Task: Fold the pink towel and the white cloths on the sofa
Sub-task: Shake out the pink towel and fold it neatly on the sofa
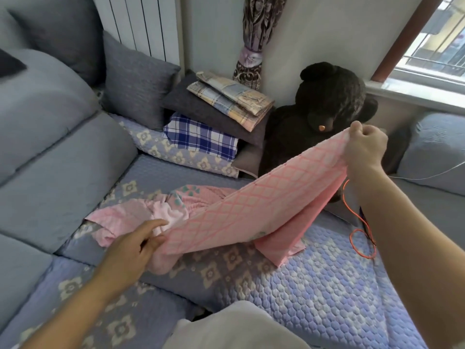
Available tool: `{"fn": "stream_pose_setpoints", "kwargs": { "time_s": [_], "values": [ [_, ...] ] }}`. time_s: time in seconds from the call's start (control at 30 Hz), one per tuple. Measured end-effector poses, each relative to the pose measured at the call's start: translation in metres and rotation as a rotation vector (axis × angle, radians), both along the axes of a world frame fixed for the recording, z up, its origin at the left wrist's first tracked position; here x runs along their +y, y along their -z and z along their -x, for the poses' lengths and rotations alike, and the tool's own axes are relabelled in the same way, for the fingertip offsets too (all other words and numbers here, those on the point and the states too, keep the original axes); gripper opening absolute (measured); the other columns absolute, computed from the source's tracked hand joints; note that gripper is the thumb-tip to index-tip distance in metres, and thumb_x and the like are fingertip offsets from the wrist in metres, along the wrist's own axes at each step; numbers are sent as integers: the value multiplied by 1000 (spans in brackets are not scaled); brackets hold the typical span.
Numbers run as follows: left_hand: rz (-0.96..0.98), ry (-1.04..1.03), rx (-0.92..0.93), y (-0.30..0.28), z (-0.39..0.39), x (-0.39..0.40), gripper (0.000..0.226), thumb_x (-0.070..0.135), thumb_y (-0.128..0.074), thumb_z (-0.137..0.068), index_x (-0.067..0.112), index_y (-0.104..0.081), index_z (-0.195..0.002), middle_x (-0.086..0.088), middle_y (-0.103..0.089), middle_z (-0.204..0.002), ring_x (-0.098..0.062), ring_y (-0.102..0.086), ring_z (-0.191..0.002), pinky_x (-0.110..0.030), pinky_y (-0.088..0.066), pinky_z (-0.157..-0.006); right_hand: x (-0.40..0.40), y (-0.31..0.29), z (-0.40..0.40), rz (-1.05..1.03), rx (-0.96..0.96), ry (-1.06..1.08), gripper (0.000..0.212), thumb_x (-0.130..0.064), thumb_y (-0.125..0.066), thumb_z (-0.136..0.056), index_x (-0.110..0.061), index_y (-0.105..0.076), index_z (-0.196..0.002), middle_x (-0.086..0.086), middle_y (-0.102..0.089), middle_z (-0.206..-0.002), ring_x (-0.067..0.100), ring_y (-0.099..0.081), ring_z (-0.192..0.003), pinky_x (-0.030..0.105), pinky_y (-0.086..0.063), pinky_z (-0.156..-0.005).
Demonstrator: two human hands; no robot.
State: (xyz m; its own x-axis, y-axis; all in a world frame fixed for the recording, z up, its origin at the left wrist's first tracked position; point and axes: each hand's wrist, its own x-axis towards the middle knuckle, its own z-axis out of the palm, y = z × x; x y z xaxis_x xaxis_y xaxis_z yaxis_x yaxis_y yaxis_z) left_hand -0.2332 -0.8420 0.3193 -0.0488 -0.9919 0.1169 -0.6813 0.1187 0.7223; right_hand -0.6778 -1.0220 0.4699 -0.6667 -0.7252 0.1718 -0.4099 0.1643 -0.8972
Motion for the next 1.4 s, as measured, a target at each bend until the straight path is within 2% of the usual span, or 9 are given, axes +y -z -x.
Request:
{"fn": "stream_pose_setpoints", "kwargs": {
  "time_s": [0.27,0.4,0.53,0.6,0.73,1.0,1.1,1.27,1.4],
  "values": [
    [-292,-11,240,0,-20,-11,44,12,-53,-103,38,-58,-68,16,-49,-59,-4,-40,-60,-19,-32,-54,2,17,-17,-191,17,-60,38,-40,-52,-100,-10,-64,-82,-1,-50,-69,18,-47,-62,33,-41,-66],
    [-450,151,151,-11,1,-11,37,48,-53,-100,30,-47,-69,11,-39,-72,-7,-38,-70,-26,-30,-60,5,22,-20,-278,-185,-121,35,-32,-51,-100,-18,-46,-68,2,-42,-70,18,-39,-56,31,-35,-54],
    [-482,352,152,-16,6,-8,56,59,-60,-91,21,-35,-59,4,-27,-65,-13,-28,-59,-29,-22,-53,10,20,-18,-321,-540,-328,19,-31,-58,-99,-13,-60,-93,5,-67,-92,19,-67,-80,35,-56,-77],
    [-426,207,359,-13,2,-7,47,53,-63,-89,14,-59,-62,3,-53,-67,-15,-48,-65,-27,-40,-59,13,17,-14,-342,-641,-333,29,-33,-66,-94,-6,-64,-104,11,-72,-96,26,-73,-92,43,-58,-87],
    [-537,-146,908,-3,3,-6,46,43,-80,-72,1,-75,-91,-30,-71,-102,-29,-65,-84,-36,-49,-76,17,18,-17,-332,-308,-365,22,-32,-60,-98,-18,-58,-81,3,-59,-80,17,-60,-68,34,-53,-70],
    [-563,337,500,-41,34,-6,43,58,-62,-89,23,-56,-64,8,-40,-69,-9,-35,-66,-21,-29,-60,26,37,-32,-306,-537,-364,31,-43,-72,-77,-15,-62,-84,9,-50,-83,26,-52,-77,39,-45,-71],
    [-466,173,745,-49,44,-3,46,59,-77,-77,14,-72,-73,-1,-65,-75,-12,-59,-71,-18,-49,-67,43,31,-51,-385,-355,-619,22,-37,-72,-87,-18,-70,-75,0,-59,-68,14,-57,-61,28,-47,-66],
    [-496,107,914,-59,54,-4,33,31,-63,-90,-1,-70,-91,-22,-71,-92,-29,-66,-88,-30,-59,-77,88,43,-105,-788,253,-1328,41,-71,-58,-87,-56,-63,-125,-27,-62,-131,1,-59,-120,31,-40,-110],
    [-522,24,1033,-71,64,-3,26,15,-47,-97,-1,-59,-80,-15,-67,-73,-19,-68,-68,-27,-57,-60,109,72,-144,-817,63,-1456,49,-39,-69,-94,-40,-56,-141,-25,-63,-132,-6,-57,-122,29,-40,-115]
  ]
}}
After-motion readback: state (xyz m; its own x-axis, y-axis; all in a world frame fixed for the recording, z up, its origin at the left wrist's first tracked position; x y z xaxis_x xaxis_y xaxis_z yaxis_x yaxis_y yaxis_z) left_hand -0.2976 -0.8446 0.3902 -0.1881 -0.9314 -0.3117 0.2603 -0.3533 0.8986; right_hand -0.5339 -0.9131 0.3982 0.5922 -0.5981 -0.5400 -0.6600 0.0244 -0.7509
